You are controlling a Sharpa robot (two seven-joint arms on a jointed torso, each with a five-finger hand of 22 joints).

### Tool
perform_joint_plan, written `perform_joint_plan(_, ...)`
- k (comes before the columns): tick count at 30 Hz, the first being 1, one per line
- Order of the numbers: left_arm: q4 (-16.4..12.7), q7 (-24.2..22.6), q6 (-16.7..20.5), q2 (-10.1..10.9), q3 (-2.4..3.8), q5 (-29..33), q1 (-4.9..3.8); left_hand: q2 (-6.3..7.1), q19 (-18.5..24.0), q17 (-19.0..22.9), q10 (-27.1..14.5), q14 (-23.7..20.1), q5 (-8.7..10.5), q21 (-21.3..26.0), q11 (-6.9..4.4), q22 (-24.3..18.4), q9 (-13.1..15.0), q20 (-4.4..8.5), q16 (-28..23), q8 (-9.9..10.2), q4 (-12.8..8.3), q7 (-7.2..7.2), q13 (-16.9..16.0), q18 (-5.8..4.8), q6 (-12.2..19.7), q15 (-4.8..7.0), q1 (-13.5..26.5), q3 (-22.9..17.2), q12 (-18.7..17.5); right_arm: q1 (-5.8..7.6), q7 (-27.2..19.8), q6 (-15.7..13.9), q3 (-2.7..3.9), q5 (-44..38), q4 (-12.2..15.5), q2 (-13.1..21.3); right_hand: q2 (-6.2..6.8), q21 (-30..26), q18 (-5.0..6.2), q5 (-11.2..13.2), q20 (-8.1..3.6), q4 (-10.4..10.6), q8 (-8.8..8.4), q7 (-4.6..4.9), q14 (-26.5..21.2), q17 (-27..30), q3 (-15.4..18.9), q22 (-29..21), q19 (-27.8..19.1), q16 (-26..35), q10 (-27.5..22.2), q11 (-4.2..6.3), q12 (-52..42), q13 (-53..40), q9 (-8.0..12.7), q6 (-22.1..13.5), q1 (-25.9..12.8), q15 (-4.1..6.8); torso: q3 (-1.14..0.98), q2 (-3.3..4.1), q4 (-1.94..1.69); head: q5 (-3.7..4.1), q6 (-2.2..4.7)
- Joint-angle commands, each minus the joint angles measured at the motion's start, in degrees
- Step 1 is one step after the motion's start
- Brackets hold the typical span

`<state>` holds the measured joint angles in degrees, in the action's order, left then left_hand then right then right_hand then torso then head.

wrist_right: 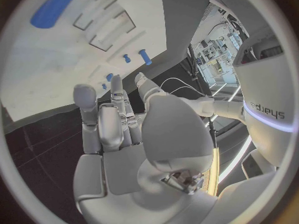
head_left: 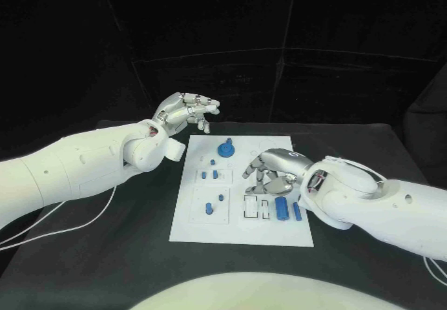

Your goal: Assemble the parts on the task board

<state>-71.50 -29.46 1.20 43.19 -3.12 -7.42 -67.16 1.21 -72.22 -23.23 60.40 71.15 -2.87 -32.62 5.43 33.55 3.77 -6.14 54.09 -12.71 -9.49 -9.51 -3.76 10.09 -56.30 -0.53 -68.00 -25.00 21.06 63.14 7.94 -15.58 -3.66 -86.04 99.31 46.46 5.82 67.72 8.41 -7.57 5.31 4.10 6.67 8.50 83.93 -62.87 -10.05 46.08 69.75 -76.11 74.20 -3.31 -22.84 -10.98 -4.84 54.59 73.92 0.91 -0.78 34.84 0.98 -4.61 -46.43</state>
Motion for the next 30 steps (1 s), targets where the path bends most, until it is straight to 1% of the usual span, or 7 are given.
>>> perform_joint_plan(1,-0.3,-0.1,-0.4,0.1,-0.02,0.2,-0.1,-0.27,-0.4,0.1,-0.3,-0.3,0.05,0.2,0.16,-0.1,0.0,0.05,-0.2,0.2,-0.3,-0.44,0.0,0.33,0.1,-0.01,-0.3,0.0,-0.2,0.3,4.9,-0.1,-0.05,8.3,1.3,2.7,0.08,2.2,-1.13,-2.9,-0.86,1.7,1.37,-0.84,2.7,-3.2,2.4,3.6,1.8,-2.2,0.6,0.93,-6.3,-5.1,-0.3,1.1,-1.4,0.92,0.13,-0.13,0.47,0.52,0.36)
perform_joint_plan(2,-0.3,-0.1,-0.4,0.1,-0.05,0.2,-0.1,-0.27,-0.4,0.1,-0.3,-0.3,0.05,0.2,0.16,-0.1,0.0,0.05,-0.2,0.2,-0.3,-0.44,0.0,0.33,0.1,-0.01,-0.3,0.0,-0.2,0.37,5.8,0.3,-0.05,8.8,1.5,3.8,-0.2,3.1,-1.35,-4.5,-1.21,2.5,2.04,-0.99,2.9,-4.6,3.7,5.0,2.4,-3.1,-0.7,1.44,-9.9,-8.3,-0.4,1.3,-1.6,1.17,0.16,-0.17,0.57,0.58,0.41)
perform_joint_plan(7,-0.6,-0.2,-0.5,-0.1,-0.15,0.2,-0.09,-0.27,-0.4,0.1,-0.3,-0.3,0.05,0.2,0.16,-0.1,0.0,0.05,-0.2,0.2,-0.3,-0.44,0.0,0.33,0.1,-0.01,-0.3,0.0,-0.2,0.46,9.2,1.0,-0.09,10.0,2.8,7.8,-1.63,5.3,-1.94,-6.7,-1.3,6.9,4.98,-1.59,3.2,-8.5,8.9,8.5,3.6,-5.7,-0.9,1.31,-30.7,-30.7,-0.9,1.4,-2.8,1.35,0.12,-0.16,0.69,1.25,0.73)
perform_joint_plan(10,-0.7,-0.1,-0.5,-0.1,-0.2,0.2,-0.09,-0.27,-0.4,0.1,-0.3,-0.3,0.05,0.2,0.16,-0.1,0.0,0.05,-0.2,0.2,-0.3,-0.44,0.0,0.33,0.1,-0.01,-0.3,0.0,-0.2,0.36,10.7,1.2,-0.11,9.8,3.1,8.9,-2.03,5.6,-1.96,-7.0,-1.32,8.4,6.33,-1.76,3.2,-9.3,10.8,9.0,3.7,-6.2,-0.3,1.36,-36.4,-37.4,-1.2,1.3,-2.8,1.36,0.07,-0.16,0.55,1.47,0.83)
perform_joint_plan(14,-0.8,-0.1,-0.5,0.1,-0.33,0.2,-0.09,-0.27,-0.4,0.1,-0.3,-0.3,0.05,0.2,0.16,-0.1,0.0,0.05,-0.2,0.2,-0.3,-0.44,0.0,0.33,0.1,-0.01,-0.3,0.0,-0.2,-0.08,13.6,2.3,-0.13,7.9,3.6,10.0,-2.35,6.1,-2.04,-6.6,-1.45,10.2,8.12,-2.15,3.5,-11.1,13.0,9.8,4.0,-7.2,1.5,1.67,-41.7,-44.1,-1.8,2.1,-3.4,1.54,0.1,-0.26,0.76,1.38,0.74)
perform_joint_plan(23,-1.0,0.1,-0.9,0.2,-0.48,0.2,-0.09,-0.35,-0.4,0.2,-0.3,-0.4,0.05,0.3,0.12,-0.2,0.0,0.06,-0.2,0.2,-0.5,-0.39,0.0,0.34,0.0,0.01,-0.5,-0.1,-0.2,-1.48,18.4,5.8,-0.15,3.3,3.6,9.8,-2.51,6.3,-2.15,-7.6,-1.68,11.5,9.87,-2.52,3.7,-13.0,15.6,10.4,4.3,-8.1,1.9,1.98,-43.8,-47.3,-2.6,2.3,-2.4,1.77,0.14,-0.17,0.58,1.56,0.65)
perform_joint_plan(30,-1.1,0.0,-0.8,0.4,-0.51,0.2,-0.09,-0.35,-0.4,0.2,-0.3,-0.4,0.05,0.3,0.12,-0.2,0.0,0.06,-0.2,0.2,-0.6,-0.39,0.0,0.34,0.0,0.02,-0.6,-0.1,-0.2,-2.17,20.6,7.7,-0.16,1.2,3.4,9.1,-3.09,6.7,-2.31,-8.2,-1.79,12.6,10.71,-2.75,3.9,-15.0,19.0,11.2,4.8,-8.9,1.4,2.14,-42.5,-46.6,-3.2,2.5,-6.7,1.89,0.21,-0.21,0.63,1.44,0.57)
